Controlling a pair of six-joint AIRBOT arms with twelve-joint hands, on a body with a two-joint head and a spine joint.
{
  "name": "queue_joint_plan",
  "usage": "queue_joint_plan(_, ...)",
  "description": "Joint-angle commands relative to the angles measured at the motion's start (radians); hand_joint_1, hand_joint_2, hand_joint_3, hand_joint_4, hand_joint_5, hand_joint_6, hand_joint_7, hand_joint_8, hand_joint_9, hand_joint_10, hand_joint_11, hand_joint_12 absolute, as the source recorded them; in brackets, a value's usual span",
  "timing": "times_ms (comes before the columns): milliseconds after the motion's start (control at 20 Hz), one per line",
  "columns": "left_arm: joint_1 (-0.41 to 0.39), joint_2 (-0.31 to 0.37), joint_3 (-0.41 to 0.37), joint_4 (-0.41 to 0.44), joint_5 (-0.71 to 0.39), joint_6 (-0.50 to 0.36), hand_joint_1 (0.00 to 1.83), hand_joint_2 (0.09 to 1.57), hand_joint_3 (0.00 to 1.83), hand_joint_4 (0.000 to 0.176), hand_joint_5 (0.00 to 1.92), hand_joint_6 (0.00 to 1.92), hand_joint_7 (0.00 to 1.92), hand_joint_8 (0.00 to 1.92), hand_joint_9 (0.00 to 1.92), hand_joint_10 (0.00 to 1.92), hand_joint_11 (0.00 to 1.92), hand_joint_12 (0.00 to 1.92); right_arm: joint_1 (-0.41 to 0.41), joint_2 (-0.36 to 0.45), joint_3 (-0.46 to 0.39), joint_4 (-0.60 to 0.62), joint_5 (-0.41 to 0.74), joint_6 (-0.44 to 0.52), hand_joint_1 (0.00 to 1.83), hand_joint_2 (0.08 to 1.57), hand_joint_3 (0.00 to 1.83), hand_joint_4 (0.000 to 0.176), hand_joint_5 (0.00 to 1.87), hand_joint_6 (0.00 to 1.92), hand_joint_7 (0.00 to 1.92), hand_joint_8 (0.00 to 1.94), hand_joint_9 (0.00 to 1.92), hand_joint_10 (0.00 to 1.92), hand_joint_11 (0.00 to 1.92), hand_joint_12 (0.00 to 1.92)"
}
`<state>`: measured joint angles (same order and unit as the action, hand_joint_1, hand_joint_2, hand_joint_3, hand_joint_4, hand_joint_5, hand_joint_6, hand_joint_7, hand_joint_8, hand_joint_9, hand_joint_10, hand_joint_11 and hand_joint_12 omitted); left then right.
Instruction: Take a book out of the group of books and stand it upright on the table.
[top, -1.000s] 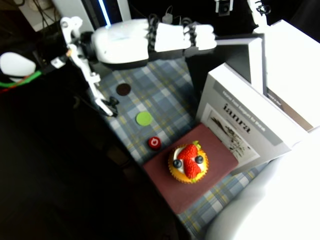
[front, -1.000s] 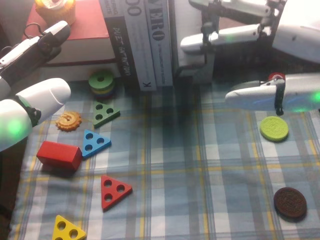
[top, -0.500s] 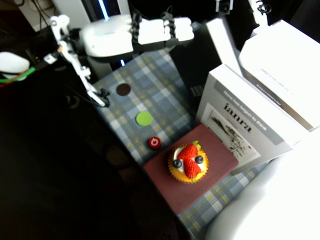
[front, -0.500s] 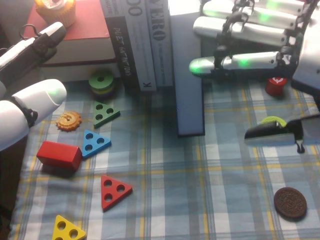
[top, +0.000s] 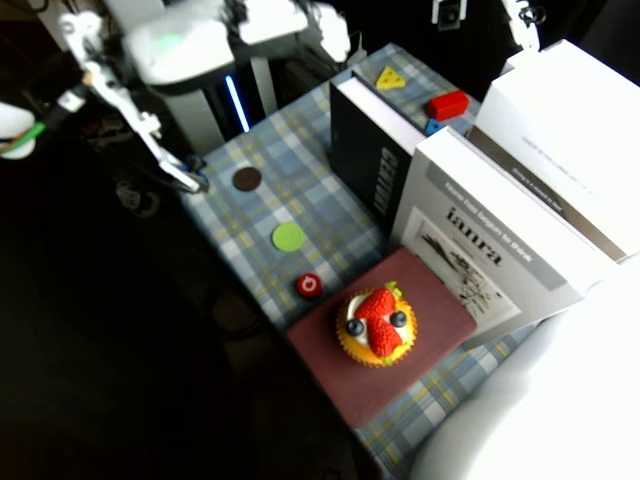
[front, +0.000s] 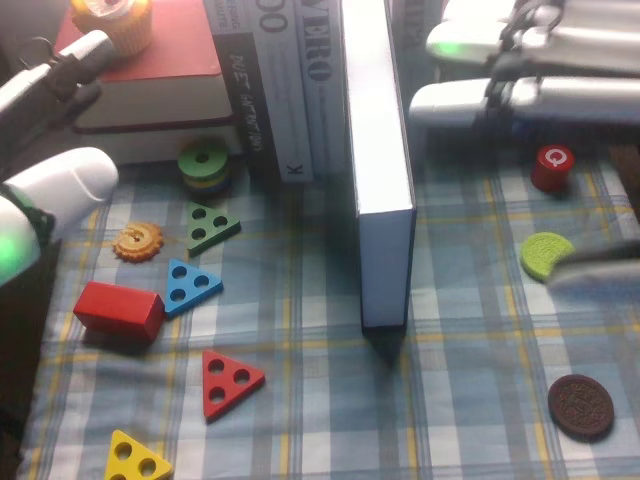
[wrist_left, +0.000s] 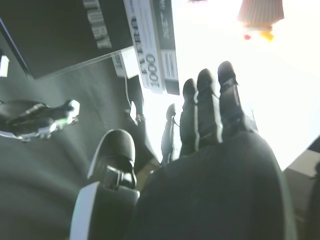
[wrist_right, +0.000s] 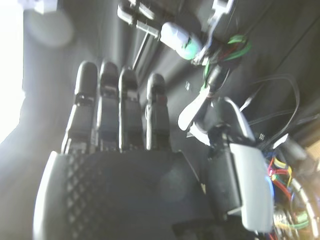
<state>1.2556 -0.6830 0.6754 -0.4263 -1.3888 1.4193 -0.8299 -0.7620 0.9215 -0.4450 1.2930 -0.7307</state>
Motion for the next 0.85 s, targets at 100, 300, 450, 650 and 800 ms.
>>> queue_joint_plan(100, 0.003, -0.001, 0.011, 0.019, -0.213, -0.057, 0.33, 1.39, 0.0, 0.118, 0.18, 0.01, 0.23, 0.0, 0.18, 0.0, 0.06, 0.2, -0.025, -0.014, 0.013, 0.151, 0.154, -0.008, 0.49, 1.31, 0.0, 0.017, 0.67, 0.06, 0.54, 0.0, 0.51, 0.01, 0.18, 0.54)
queue_joint_plan(300, 0.004, -0.015, 0.05, 0.036, -0.312, -0.195, 0.54, 1.33, 0.0, 0.094, 0.13, 0.0, 0.14, 0.0, 0.07, 0.0, 0.0, 0.01, -0.101, -0.062, 0.064, 0.351, 0.23, -0.006, 0.63, 1.22, 0.0, 0.037, 0.43, 0.0, 0.51, 0.0, 0.51, 0.0, 0.32, 0.29)
queue_joint_plan(450, -0.021, -0.046, 0.112, 0.044, -0.346, -0.355, 0.59, 1.2, 0.0, 0.031, 0.08, 0.0, 0.18, 0.0, 0.21, 0.01, 0.13, 0.07, -0.123, -0.084, 0.092, 0.436, 0.29, 0.01, 0.68, 1.22, 0.0, 0.013, 0.26, 0.0, 0.4, 0.0, 0.39, 0.0, 0.26, 0.08)
queue_joint_plan(650, -0.07, -0.079, 0.175, 0.079, -0.346, -0.507, 0.27, 1.28, 0.0, 0.134, 0.05, 0.0, 0.15, 0.0, 0.2, 0.0, 0.03, 0.19, -0.129, -0.092, 0.108, 0.481, 0.368, 0.02, 0.72, 1.2, 0.0, 0.161, 0.11, 0.01, 0.07, 0.0, 0.1, 0.0, 0.03, 0.0)
queue_joint_plan(800, -0.144, -0.082, 0.198, 0.135, -0.346, -0.543, 0.07, 1.28, 0.0, 0.149, 0.34, 0.01, 0.08, 0.0, 0.08, 0.0, 0.0, 0.0, -0.143, -0.084, 0.089, 0.458, 0.448, 0.016, 0.84, 1.15, 0.0, 0.113, 0.29, 0.02, 0.13, 0.01, 0.1, 0.01, 0.05, 0.02)
